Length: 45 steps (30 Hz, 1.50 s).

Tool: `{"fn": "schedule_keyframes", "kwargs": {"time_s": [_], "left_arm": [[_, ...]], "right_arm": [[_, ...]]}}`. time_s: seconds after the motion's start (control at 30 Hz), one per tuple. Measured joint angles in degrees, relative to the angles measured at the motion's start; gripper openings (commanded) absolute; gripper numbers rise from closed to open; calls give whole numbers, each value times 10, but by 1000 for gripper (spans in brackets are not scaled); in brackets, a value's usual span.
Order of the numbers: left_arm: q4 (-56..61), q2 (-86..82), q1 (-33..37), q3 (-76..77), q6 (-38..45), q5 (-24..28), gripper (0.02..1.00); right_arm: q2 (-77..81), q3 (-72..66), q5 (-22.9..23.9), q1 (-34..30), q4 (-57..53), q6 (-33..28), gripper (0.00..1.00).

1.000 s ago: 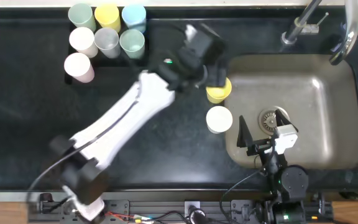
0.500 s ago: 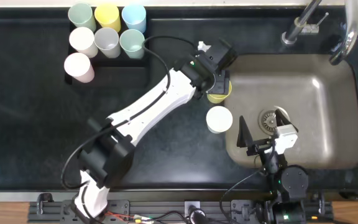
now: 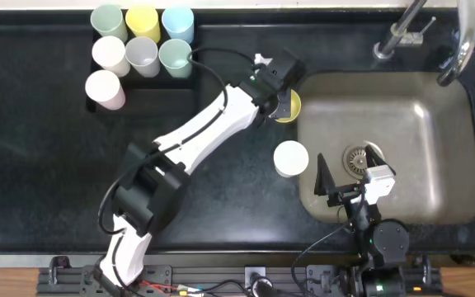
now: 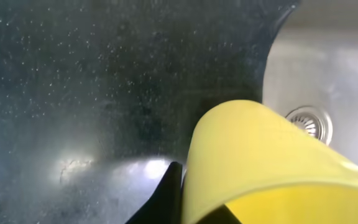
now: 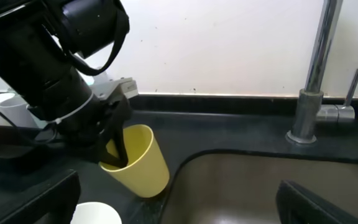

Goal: Store Cups

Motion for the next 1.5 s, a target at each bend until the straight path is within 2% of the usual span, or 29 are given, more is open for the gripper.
{"fn": "schedule_keyframes", "kwargs": {"time_s": [0.2,0.43,0.57,0.7,0.83,0.97,1.3,1.5], "left_arm": [[-7,-29,0,-3,0,-26,34],[-61,-241,35,-4,-19,-125,36],[-129,-372,116,-8,-115,-188,36],[-199,-442,204,-66,-287,-220,36],[-223,-439,257,-153,-453,-183,36],[-188,-392,300,-220,-539,-125,38],[-120,-285,310,-235,-589,-59,36],[-110,-250,312,-235,-591,-48,36]], "right_arm": [[0,0,0,0,0,0,996],[0,0,0,0,0,0,998],[0,0,0,0,0,0,996],[0,0,0,0,-1,0,998],[0,0,0,0,0,0,998],[0,0,0,0,0,0,998],[0,0,0,0,0,0,998],[0,0,0,0,0,0,998]]}}
